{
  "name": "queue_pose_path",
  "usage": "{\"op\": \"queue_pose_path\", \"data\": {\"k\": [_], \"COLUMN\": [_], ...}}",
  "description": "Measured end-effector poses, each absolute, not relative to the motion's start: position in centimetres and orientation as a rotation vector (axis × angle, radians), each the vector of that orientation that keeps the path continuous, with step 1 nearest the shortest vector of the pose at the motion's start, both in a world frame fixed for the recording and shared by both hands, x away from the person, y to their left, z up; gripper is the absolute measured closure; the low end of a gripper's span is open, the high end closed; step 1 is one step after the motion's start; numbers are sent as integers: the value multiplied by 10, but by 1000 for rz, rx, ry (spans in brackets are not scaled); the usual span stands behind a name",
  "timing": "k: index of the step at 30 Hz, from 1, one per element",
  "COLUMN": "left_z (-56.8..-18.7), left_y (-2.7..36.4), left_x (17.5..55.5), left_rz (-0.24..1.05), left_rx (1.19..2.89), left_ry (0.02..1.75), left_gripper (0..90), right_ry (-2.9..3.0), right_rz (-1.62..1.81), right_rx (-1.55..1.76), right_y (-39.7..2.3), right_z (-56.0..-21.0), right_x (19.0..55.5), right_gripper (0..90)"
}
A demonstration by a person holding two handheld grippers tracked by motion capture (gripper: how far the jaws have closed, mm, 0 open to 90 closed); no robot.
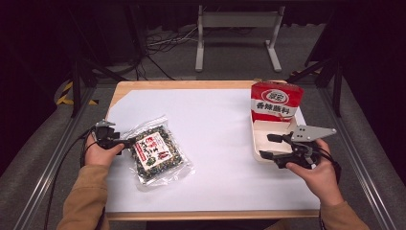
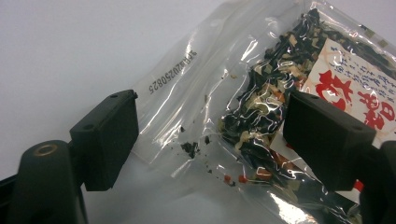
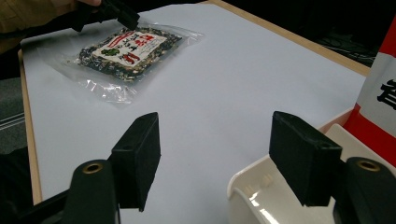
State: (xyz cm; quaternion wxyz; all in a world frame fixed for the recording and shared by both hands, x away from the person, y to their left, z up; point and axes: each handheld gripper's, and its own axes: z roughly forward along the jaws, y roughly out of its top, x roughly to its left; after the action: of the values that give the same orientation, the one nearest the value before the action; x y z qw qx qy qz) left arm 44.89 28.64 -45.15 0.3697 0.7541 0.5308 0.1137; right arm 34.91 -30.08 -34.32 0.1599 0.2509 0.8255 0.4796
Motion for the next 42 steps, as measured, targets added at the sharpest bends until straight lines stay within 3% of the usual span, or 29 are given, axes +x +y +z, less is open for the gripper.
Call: {"op": "queue_pose_path", "data": {"k": [10,11,15,21,37,42], "left_z": [-449,-448,-449,-450,-453,-447], "left_y": [282,281,278,278,285,278], "left_x": [447,447,446,445,444,444], "left_rz": [281,269,256,277,168,214], "left_rx": [1940,1945,1937,1908,1801,1847], "left_ry": [1379,1364,1377,1414,1464,1475], "left_gripper": [317,475,495,600,779,808], "right_ry": [2360,2360,2363,2378,2371,2373], "right_rz": [1378,1378,1380,1388,1401,1401], "right_rx": [715,715,716,700,689,688], "right_y": [-300,-300,-299,-294,-295,-295], "right_z": [-343,-343,-344,-344,-341,-342], "right_x": [349,349,350,350,347,347], "right_gripper": [330,330,329,325,335,338]}}
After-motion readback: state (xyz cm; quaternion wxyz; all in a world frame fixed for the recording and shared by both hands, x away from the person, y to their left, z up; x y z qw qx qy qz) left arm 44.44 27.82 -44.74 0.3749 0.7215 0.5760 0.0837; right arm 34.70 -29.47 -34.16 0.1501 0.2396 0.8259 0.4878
